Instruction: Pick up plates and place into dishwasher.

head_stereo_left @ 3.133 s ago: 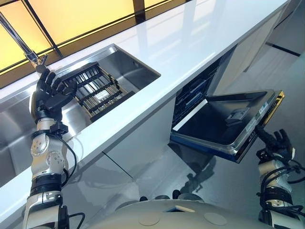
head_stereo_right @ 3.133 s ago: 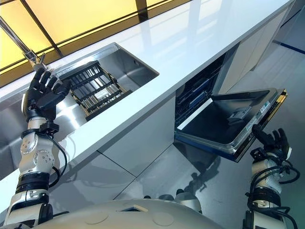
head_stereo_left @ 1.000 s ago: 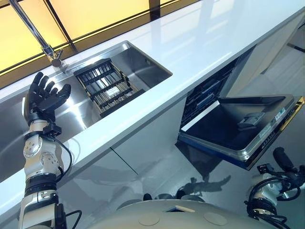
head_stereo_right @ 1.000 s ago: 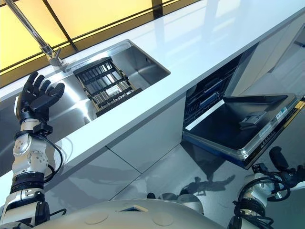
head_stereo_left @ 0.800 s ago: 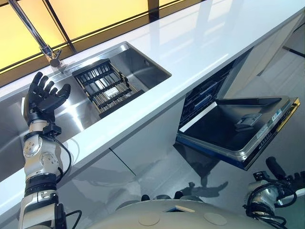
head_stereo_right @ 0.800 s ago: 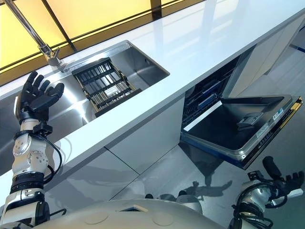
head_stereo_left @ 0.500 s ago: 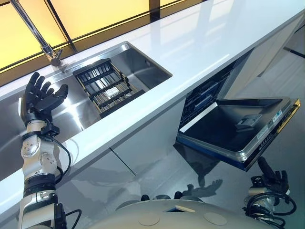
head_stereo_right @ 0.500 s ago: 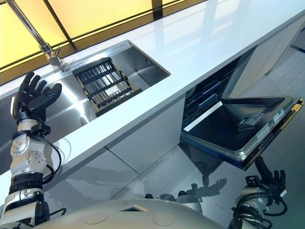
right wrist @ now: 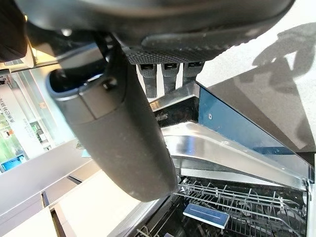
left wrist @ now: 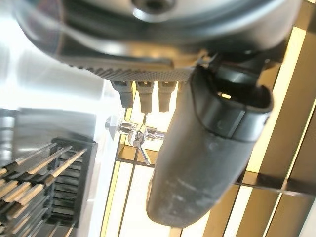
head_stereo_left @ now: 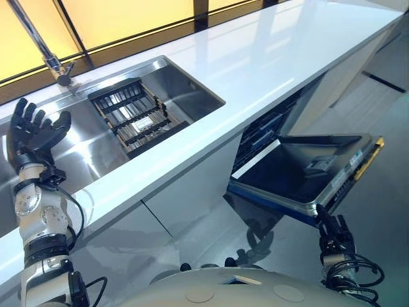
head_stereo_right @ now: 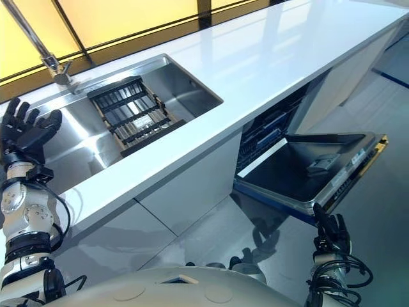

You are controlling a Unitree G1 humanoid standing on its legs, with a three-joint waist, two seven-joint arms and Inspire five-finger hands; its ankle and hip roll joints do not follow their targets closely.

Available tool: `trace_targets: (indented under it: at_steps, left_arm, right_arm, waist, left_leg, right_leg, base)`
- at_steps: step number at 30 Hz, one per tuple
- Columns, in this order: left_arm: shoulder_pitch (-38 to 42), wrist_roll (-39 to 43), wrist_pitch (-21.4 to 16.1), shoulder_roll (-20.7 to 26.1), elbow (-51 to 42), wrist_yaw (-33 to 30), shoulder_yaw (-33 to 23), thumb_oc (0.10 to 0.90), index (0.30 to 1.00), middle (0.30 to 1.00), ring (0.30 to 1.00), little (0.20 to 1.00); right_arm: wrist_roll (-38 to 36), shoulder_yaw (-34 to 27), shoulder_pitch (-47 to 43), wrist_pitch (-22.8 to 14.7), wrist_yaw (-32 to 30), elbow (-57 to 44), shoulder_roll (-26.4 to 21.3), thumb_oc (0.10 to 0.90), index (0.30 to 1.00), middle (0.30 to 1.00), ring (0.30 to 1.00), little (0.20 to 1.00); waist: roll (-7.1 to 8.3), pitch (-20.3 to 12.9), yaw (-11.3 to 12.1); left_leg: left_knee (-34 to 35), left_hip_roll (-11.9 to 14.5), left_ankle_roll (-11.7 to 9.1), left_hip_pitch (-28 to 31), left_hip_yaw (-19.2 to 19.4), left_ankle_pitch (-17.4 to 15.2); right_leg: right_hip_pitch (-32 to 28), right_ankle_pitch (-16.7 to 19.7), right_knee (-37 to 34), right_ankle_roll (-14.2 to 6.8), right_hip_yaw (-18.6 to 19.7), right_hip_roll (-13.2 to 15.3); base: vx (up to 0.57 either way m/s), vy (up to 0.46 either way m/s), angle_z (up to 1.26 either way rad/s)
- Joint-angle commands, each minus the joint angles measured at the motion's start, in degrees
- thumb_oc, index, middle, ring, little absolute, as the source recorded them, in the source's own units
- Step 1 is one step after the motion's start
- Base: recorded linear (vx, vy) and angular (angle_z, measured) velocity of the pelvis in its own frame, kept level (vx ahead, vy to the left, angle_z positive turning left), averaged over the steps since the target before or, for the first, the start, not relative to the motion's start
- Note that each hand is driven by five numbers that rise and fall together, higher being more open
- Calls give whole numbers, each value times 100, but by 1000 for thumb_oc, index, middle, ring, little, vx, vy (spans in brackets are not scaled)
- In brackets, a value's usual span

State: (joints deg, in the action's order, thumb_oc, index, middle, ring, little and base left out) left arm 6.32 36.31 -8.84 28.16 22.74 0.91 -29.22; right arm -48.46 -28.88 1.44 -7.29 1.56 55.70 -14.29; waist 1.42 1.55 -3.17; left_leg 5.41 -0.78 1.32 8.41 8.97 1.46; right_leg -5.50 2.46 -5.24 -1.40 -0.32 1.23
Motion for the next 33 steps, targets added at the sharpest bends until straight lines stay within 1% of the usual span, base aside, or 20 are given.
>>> trace_targets:
  at_steps: [1, 3, 4, 5, 8, 11, 12, 16, 18, 19, 21, 22, 23, 26, 28, 33]
  left_arm:
    - [423, 184, -481, 565, -649, 12, 15, 800, 900, 900, 900, 900]
    - [398, 195, -447, 505, -681, 54, 65, 800, 900, 900, 900, 900]
    - [387, 199, -443, 486, -684, 94, 82, 800, 900, 900, 900, 900]
    - [377, 182, -445, 463, -699, 135, 94, 800, 900, 900, 900, 900]
    - [371, 201, -522, 438, -640, 247, 155, 800, 900, 900, 900, 900]
    - [365, 277, -562, 456, -570, 342, 164, 800, 900, 900, 900, 900]
    - [362, 282, -571, 457, -558, 356, 172, 800, 900, 900, 900, 900]
    - [322, 254, -579, 465, -530, 416, 132, 800, 900, 900, 900, 900]
    - [286, 259, -672, 442, -435, 460, 133, 800, 900, 900, 900, 900]
    - [232, 279, -747, 398, -370, 511, 107, 800, 900, 900, 900, 900]
    - [172, 293, -790, 344, -344, 581, 73, 800, 900, 900, 900, 900]
    - [133, 308, -815, 316, -325, 639, 53, 800, 900, 900, 900, 900]
    - [115, 308, -799, 263, -315, 742, 17, 800, 900, 900, 900, 900]
    - [213, 148, -615, 169, -408, 839, 23, 800, 900, 900, 900, 900]
    - [285, 53, -536, 152, -430, 853, 36, 800, 900, 900, 900, 900]
    - [256, -66, -446, 111, -489, 861, 27, 800, 900, 900, 900, 900]
  right_arm:
    - [-130, -23, -566, -668, 142, -287, -155, 800, 900, 900, 900, 900]
    - [61, 33, -540, -873, 36, -413, -72, 800, 900, 900, 900, 900]
    - [197, 49, -523, -974, -25, -454, -50, 800, 900, 900, 900, 900]
    - [325, 75, -505, -1016, -114, -514, -18, 800, 900, 900, 900, 900]
    - [154, 85, -484, -890, -35, -413, -29, 800, 900, 900, 900, 900]
    - [154, 27, -476, -947, 54, -163, -62, 800, 900, 900, 900, 900]
    - [144, 23, -469, -959, 24, -127, -59, 800, 900, 900, 900, 900]
    - [127, -54, -387, -1006, -159, -9, 7, 800, 900, 900, 900, 900]
    - [91, -69, -356, -1021, -218, 101, -17, 800, 900, 900, 900, 900]
    - [133, -135, -331, -984, -209, 132, -20, 800, 900, 900, 900, 900]
    - [189, -231, -296, -903, -153, 104, -36, 800, 900, 900, 900, 900]
    - [194, -315, -267, -834, -63, 85, -50, 800, 900, 900, 900, 900]
    - [173, -506, -225, -650, 206, 35, -70, 800, 900, 900, 900, 900]
    - [85, -800, -124, -323, 952, 80, -47, 800, 900, 900, 900, 900]
    - [58, -867, -68, -241, 1242, 184, -48, 800, 900, 900, 900, 900]
    - [4, -875, 17, -47, 1848, 405, -182, 800, 900, 900, 900, 900]
  waist:
    - [-187, -242, -99]
    - [-164, -257, -99]
    - [-162, -276, -104]
    - [-146, -270, -111]
    - [-141, -289, -120]
    - [-154, -304, -108]
    - [-161, -317, -104]
    - [-176, -326, -115]
    - [-205, -316, -106]
    - [-241, -280, -80]
    - [-281, -260, -56]
    - [-314, -238, -27]
    - [-361, -209, 33]
    - [-396, -224, 150]
    - [-395, -257, 206]
    - [-417, -292, 310]
  left_leg:
    - [-41, -99, 134, 98, -94, -541]
    - [-41, -95, 135, 97, -73, -543]
    - [-41, -93, 138, 118, -80, -599]
    - [-41, -84, 135, 95, -49, -549]
    - [-41, -89, 144, 90, -37, -563]
    - [-41, -98, 162, 94, -32, -574]
    - [-41, -101, 166, 107, -50, -623]
    - [-41, -100, 164, 73, -48, -605]
    - [-41, -122, 176, 68, -81, -600]
    - [-41, -132, 182, 39, -102, -531]
    - [-41, -140, 185, 32, -137, -516]
    - [-41, -144, 184, 24, -172, -504]
    - [-41, -152, 176, 3, -259, -489]
    - [-41, -201, 172, -84, -560, -444]
    - [-41, -230, 157, -108, -695, -459]
    - [-41, -311, 99, -184, -955, -383]
  right_leg:
    - [77, -452, 520, -117, -45, -390]
    - [64, -407, 483, -131, -35, -380]
    - [30, -442, 454, -148, -27, -373]
    - [54, -385, 443, -141, -32, -366]
    - [61, -352, 401, -140, -39, -360]
    - [74, -312, 409, -154, -57, -343]
    - [56, -346, 401, -168, -55, -334]
    - [94, -310, 391, -177, -80, -306]
    - [107, -276, 383, -173, -100, -305]
    - [158, -220, 433, -156, -154, -291]
    - [166, -241, 480, -154, -220, -273]
    - [167, -280, 523, -145, -290, -254]
    - [161, -373, 576, -126, -429, -221]
    - [113, -589, 626, -57, -660, -192]
    - [76, -719, 636, -29, -770, -182]
    - [83, -832, 683, 7, -990, -152]
  base:
    - [16, -7, -22]
    - [26, -8, -15]
    - [-6, -16, -13]
    - [-16, -10, -9]
    - [-28, -2, -7]
    - [11, 4, 0]
    - [32, 11, -1]
    - [8, 1, 0]
    - [16, 3, 0]
    - [39, 34, -1]
    - [35, 38, 0]
    - [41, 57, 4]
    - [48, 57, 8]
    - [58, 11, 30]
    - [94, 0, 41]
    - [79, 8, 33]
